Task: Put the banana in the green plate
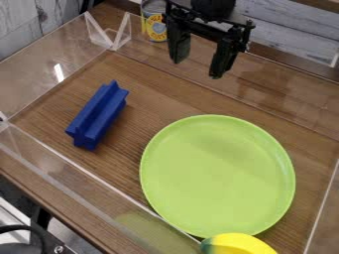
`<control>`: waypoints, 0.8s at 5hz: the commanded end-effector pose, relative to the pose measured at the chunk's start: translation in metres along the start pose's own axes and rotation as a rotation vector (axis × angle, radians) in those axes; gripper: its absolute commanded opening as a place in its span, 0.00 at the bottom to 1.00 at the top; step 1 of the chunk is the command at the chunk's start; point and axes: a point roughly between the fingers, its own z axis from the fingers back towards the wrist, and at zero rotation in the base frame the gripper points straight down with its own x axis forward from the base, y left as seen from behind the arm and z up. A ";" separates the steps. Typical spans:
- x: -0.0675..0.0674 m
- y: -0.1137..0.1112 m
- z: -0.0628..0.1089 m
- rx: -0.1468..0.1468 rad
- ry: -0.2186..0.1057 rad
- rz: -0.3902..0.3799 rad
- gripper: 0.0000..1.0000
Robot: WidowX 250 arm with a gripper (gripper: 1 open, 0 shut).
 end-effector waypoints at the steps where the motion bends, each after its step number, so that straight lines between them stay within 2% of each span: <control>1: -0.014 -0.014 -0.006 -0.001 0.011 -0.113 1.00; 3: -0.068 -0.067 -0.011 0.015 -0.032 -0.473 1.00; 4: -0.089 -0.092 -0.016 0.024 -0.050 -0.645 1.00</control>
